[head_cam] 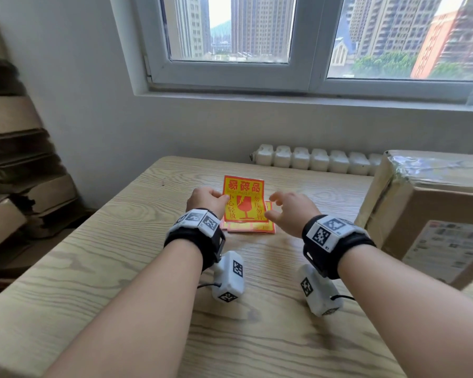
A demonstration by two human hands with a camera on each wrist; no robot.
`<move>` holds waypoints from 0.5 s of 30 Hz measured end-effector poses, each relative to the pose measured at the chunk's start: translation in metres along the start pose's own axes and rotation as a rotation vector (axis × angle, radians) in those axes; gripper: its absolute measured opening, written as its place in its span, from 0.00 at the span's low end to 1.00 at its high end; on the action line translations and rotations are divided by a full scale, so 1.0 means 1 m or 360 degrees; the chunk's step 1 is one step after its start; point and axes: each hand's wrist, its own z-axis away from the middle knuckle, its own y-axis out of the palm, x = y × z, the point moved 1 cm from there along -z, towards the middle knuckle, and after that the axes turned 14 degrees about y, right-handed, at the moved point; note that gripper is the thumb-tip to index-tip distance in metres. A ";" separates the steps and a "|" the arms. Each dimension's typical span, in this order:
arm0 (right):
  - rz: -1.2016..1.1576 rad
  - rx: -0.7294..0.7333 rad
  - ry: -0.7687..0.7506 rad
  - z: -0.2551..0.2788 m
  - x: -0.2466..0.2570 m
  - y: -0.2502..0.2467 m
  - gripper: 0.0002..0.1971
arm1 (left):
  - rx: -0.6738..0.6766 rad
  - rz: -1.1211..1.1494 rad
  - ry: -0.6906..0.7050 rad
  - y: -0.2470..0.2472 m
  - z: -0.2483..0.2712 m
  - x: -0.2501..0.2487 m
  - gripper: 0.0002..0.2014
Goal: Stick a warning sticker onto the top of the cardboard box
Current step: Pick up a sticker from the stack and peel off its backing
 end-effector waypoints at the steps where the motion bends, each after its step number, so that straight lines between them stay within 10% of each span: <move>1: -0.0047 -0.0008 0.0014 0.003 0.001 -0.004 0.27 | 0.0013 0.0020 0.0022 -0.003 0.002 -0.003 0.12; 15: -0.1058 -0.0249 0.0142 0.083 -0.002 -0.062 0.33 | 0.0668 0.0481 0.0007 -0.059 0.087 -0.041 0.03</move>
